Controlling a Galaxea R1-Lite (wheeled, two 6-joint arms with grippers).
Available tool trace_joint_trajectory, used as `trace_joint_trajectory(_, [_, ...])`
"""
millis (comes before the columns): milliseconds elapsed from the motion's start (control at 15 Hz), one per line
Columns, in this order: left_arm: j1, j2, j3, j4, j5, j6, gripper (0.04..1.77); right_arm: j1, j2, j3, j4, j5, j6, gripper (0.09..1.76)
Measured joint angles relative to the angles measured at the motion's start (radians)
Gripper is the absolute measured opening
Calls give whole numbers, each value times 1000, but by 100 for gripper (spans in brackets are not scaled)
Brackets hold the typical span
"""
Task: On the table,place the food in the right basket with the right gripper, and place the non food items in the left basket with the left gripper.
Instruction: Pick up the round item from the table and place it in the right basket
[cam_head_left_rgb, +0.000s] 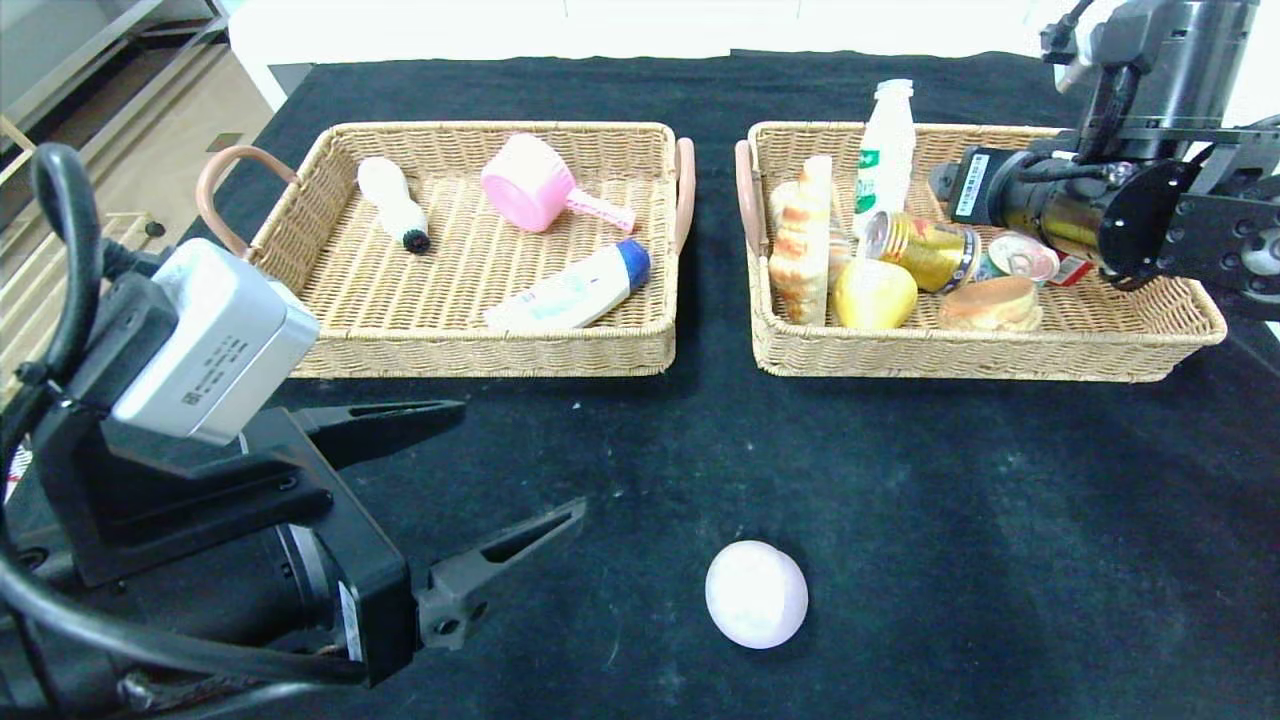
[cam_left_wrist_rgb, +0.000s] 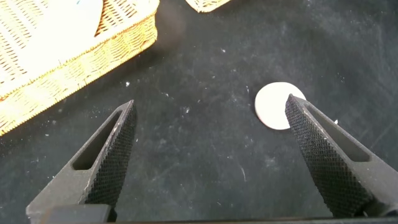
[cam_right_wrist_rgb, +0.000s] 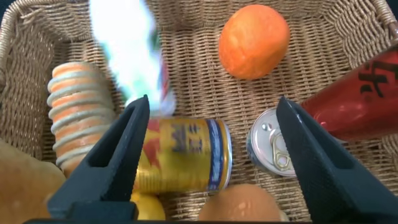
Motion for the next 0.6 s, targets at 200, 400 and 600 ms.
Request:
trace_joint_trajectory(200, [-1, 2, 1, 0, 0, 0, 172, 7, -17, 22, 5, 0, 0, 157])
trace_joint_trajectory(400, [0, 4, 1, 0, 0, 0, 172, 33, -60, 83, 5, 1, 0, 162])
trace_joint_trajectory(600, [0, 5, 1, 1, 0, 0, 172, 85, -125, 153, 49, 0, -1, 165])
